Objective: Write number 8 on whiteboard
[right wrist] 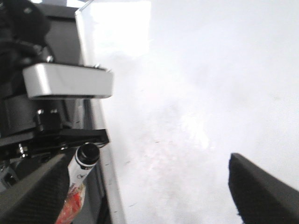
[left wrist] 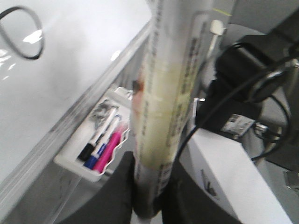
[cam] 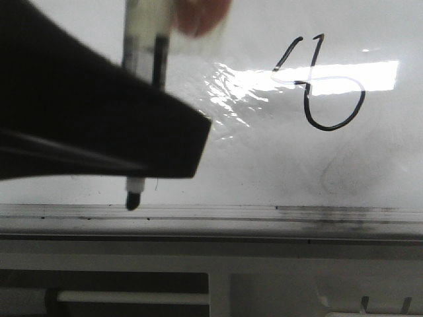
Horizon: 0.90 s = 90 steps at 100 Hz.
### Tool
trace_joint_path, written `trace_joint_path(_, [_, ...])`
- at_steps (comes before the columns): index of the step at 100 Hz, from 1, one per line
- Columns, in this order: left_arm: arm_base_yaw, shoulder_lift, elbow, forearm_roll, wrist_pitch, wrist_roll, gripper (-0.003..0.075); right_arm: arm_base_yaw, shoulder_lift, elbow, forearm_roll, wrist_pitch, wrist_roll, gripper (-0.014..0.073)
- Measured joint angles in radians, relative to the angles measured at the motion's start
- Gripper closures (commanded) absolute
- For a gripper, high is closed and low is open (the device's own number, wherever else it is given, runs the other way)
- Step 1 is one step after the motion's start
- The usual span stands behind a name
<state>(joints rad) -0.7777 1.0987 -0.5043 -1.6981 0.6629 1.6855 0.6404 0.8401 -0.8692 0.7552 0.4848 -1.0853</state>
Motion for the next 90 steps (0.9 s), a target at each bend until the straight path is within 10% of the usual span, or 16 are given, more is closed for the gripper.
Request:
trace_joint_path(22, [0.000, 0.008, 0.008, -0.080, -0.245, -0.094, 0.0741, -0.118, -0.150, -0.002, 0.000, 0.000, 0.016, 0.0663])
trace_joint_path(90, [-0.012, 0.212, -0.201, -0.121, -0.558, -0.234, 0.0741, -0.127, -0.188, -0.002, 0.000, 0.106, 0.069, 0.0657])
